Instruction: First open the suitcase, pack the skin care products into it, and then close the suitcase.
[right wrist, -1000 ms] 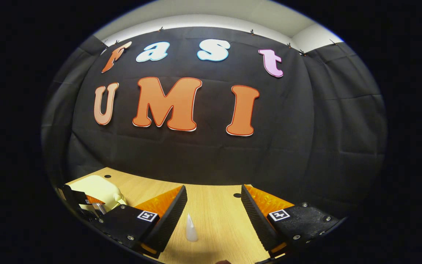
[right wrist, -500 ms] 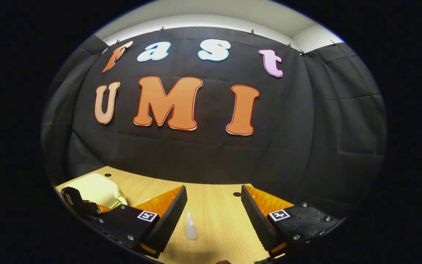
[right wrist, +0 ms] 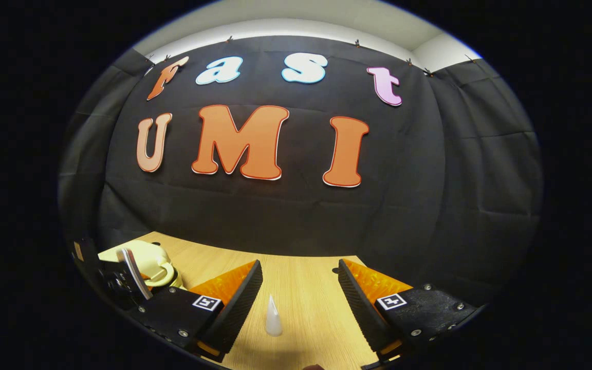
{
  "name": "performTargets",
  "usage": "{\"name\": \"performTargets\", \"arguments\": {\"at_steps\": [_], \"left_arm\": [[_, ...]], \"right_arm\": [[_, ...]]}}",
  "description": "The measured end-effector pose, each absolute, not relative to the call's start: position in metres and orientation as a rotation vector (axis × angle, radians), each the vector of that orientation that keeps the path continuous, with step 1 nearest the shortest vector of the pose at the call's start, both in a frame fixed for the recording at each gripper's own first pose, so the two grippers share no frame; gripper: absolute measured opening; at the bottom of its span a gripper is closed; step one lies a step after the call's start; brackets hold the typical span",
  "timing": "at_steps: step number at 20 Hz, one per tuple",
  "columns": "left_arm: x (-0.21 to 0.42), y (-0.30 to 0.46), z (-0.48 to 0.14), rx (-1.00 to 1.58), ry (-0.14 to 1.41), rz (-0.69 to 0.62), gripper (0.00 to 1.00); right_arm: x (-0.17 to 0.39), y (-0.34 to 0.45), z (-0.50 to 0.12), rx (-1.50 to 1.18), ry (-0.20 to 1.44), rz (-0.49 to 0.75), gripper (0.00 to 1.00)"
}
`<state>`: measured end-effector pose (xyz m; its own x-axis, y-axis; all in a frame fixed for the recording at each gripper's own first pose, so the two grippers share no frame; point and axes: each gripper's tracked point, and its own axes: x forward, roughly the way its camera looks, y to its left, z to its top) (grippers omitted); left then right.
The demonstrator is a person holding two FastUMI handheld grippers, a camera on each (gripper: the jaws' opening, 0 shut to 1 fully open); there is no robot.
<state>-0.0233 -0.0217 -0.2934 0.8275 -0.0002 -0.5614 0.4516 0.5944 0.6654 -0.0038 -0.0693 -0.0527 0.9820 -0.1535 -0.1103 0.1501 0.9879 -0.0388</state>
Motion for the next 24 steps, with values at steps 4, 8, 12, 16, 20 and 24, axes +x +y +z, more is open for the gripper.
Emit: {"name": "performTargets", "arguments": {"at_steps": [4, 8, 12, 16, 20, 24], "left_arm": [[-0.02, -0.017, -0.277, 0.803, 0.532, -0.226, 0.08], [-0.014, -0.008, -0.266, 0.711, 0.515, -0.195, 0.07], [-0.013, 0.0, -0.254, 0.65, 0.476, -0.177, 0.06], [-0.016, 0.01, -0.246, 0.63, 0.428, -0.115, 0.04], [-0.016, 0.011, -0.245, 0.458, 0.421, -0.036, 0.04], [-0.017, 0.012, -0.247, 0.37, 0.405, 0.025, 0.07]], "right_arm": [[0.002, -0.059, -0.052, -0.035, 0.116, -0.13, 0.94], [0.008, -0.049, -0.054, -0.042, 0.124, -0.109, 0.94], [0.014, -0.036, -0.057, -0.047, 0.136, -0.084, 0.94], [0.018, -0.027, -0.054, -0.074, 0.136, -0.065, 0.94], [0.027, -0.017, -0.048, -0.086, 0.137, -0.044, 0.94], [0.031, -0.005, -0.039, -0.105, 0.125, -0.036, 0.94]]}}
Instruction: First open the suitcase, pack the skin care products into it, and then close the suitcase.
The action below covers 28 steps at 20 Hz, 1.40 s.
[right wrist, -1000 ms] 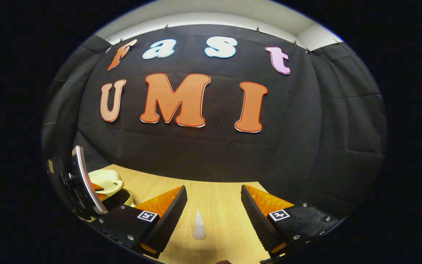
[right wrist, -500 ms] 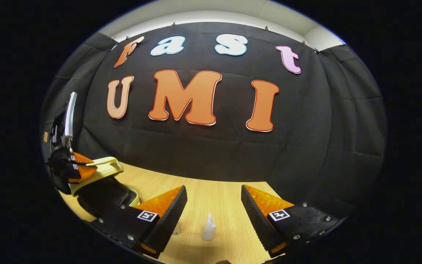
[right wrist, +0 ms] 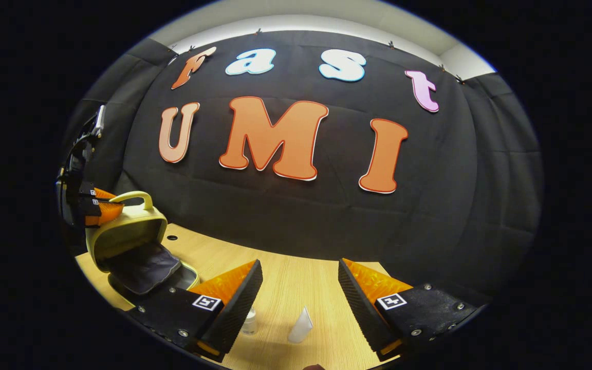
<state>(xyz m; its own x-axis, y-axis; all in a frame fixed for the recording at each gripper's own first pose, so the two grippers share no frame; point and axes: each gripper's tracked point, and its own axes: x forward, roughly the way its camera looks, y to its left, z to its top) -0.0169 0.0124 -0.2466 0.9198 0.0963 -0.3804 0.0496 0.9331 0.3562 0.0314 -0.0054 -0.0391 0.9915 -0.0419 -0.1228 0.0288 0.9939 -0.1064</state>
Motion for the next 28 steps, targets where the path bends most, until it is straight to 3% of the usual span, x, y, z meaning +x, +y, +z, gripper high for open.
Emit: {"name": "performTargets", "arguments": {"at_steps": [17, 28], "left_arm": [[-0.024, 0.043, -0.258, 0.002, 0.444, 0.28, 0.08], [-0.057, 0.063, -0.296, -0.13, 0.61, 0.413, 0.08]], "right_arm": [[0.039, 0.058, -0.039, -0.094, 0.15, -0.044, 0.94], [0.04, 0.091, -0.049, -0.052, 0.201, -0.064, 0.94]]}}
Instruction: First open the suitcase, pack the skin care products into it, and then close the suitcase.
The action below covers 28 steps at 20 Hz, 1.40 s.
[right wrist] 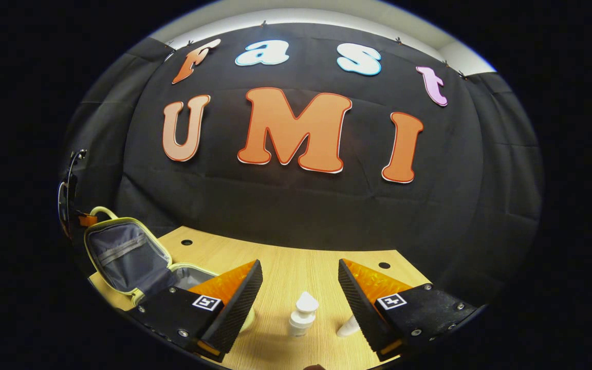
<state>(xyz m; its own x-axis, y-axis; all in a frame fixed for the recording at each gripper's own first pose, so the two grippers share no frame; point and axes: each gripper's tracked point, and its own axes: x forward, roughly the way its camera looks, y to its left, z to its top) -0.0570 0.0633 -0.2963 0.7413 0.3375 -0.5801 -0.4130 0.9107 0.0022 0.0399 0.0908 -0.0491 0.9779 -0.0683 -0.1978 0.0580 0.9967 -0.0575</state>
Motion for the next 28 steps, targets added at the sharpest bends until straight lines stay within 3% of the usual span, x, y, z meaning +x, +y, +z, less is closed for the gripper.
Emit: {"name": "performTargets", "arguments": {"at_steps": [6, 12, 13, 18, 21, 28], "left_arm": [[-0.076, 0.059, -0.323, -0.206, 0.748, 0.432, 0.08], [-0.092, 0.06, -0.343, -0.252, 0.841, 0.538, 0.09], [-0.095, 0.06, -0.346, -0.254, 0.852, 0.55, 0.15], [-0.083, 0.056, -0.318, -0.18, 0.776, 0.582, 0.23], [-0.065, 0.032, -0.279, -0.116, 0.695, 0.541, 0.74], [-0.045, -0.047, -0.162, 0.05, 0.534, 0.439, 0.99]], "right_arm": [[0.036, 0.092, -0.054, -0.059, 0.227, -0.085, 0.94], [0.03, 0.09, -0.059, -0.052, 0.253, -0.101, 0.94], [0.029, 0.091, -0.06, -0.052, 0.258, -0.099, 0.94], [0.027, 0.085, -0.061, -0.05, 0.26, -0.099, 0.94], [0.028, 0.076, -0.061, -0.04, 0.255, -0.104, 0.95], [0.033, 0.046, -0.063, -0.008, 0.226, -0.088, 0.95]]}}
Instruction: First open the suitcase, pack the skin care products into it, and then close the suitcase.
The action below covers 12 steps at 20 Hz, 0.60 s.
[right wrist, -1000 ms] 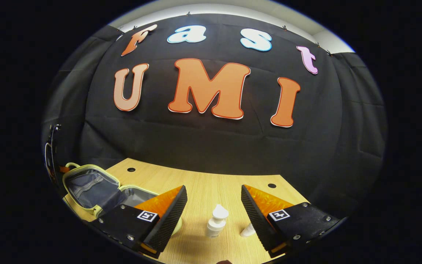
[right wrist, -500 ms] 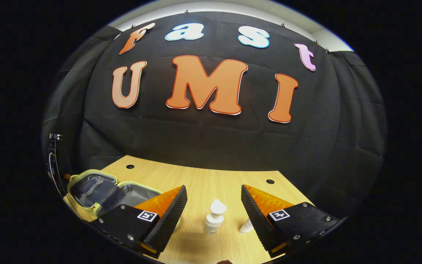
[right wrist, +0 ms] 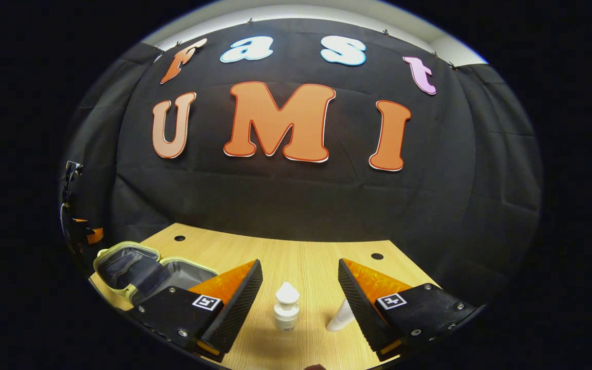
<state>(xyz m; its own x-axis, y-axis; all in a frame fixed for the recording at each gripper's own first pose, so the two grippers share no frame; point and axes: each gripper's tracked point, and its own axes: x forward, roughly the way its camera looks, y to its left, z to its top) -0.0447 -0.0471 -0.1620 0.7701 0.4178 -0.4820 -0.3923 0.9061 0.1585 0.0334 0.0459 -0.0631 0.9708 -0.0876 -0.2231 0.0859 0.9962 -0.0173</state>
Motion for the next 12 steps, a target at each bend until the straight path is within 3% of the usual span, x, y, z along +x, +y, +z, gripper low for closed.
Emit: {"name": "performTargets", "arguments": {"at_steps": [12], "left_arm": [[0.002, -0.229, -0.068, 0.086, 0.345, 0.247, 0.99]], "right_arm": [[0.028, -0.004, -0.074, -0.015, 0.192, -0.058, 0.95]]}}
